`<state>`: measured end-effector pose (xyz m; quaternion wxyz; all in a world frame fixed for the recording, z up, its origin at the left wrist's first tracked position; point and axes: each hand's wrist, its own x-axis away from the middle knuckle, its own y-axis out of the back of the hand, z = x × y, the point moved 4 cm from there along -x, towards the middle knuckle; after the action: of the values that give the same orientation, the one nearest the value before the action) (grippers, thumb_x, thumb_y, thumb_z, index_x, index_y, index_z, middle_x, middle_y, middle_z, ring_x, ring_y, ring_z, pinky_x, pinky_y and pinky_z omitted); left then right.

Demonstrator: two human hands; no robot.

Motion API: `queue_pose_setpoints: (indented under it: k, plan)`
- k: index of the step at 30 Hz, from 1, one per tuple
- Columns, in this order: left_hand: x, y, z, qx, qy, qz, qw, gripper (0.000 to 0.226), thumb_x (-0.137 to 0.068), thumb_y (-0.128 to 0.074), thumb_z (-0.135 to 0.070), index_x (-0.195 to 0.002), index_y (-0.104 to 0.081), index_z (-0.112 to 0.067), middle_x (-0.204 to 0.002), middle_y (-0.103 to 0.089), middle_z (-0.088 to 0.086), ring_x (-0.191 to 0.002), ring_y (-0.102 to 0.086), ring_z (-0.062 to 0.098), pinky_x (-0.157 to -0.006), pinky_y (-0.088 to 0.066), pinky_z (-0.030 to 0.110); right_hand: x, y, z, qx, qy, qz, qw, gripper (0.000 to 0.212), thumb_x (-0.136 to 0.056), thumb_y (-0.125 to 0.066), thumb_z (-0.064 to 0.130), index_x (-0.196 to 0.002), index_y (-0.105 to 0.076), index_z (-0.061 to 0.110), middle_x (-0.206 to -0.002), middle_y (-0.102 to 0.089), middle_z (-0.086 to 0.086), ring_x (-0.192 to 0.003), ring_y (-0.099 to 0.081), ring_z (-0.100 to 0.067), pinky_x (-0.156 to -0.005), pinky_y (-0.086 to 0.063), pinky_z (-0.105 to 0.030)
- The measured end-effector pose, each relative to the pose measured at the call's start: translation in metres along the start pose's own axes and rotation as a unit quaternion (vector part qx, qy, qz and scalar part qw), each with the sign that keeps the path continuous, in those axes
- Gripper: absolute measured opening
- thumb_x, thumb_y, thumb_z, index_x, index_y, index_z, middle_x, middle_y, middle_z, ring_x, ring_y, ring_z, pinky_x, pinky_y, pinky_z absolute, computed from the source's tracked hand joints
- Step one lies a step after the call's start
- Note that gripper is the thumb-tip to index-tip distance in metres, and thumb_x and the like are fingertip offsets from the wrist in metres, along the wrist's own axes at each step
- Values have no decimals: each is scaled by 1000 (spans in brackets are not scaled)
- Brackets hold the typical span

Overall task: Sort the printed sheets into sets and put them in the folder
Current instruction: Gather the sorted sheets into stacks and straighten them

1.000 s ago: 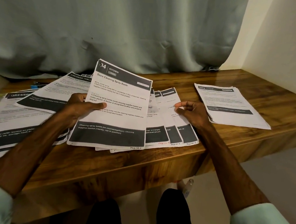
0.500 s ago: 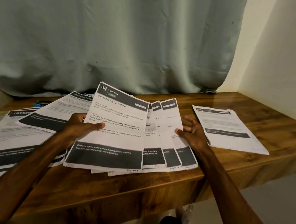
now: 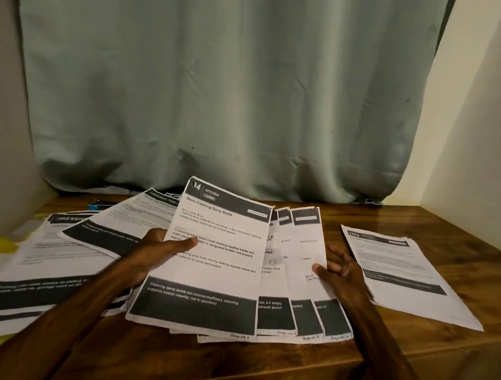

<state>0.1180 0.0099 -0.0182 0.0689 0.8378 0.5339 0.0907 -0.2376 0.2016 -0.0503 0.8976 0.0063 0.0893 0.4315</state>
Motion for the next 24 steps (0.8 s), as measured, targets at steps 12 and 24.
queue_pose_setpoints:
  k: [12,24]
  plan:
    - [-6,2,5,98,-16,21,995,38,-82,-80,-12,-118,-69,-5,-108,-77,12,-100,-74,34,-99,-53,55,7,-2,8,16,12,-3,1000,59,-86,-75,-2,-140,-52,10,-120,-72,-15,-73,-76,-7,-54,-56,-19]
    - [-6,2,6,131,-18,49,990,39,-87,-71,-1,-124,-63,-5,-112,-75,16,-101,-73,38,-94,-55,53,5,-1,7,25,15,-4,1000,55,-86,-76,2,-135,-54,15,-117,-72,-11,-72,-75,-6,-53,-56,-19]
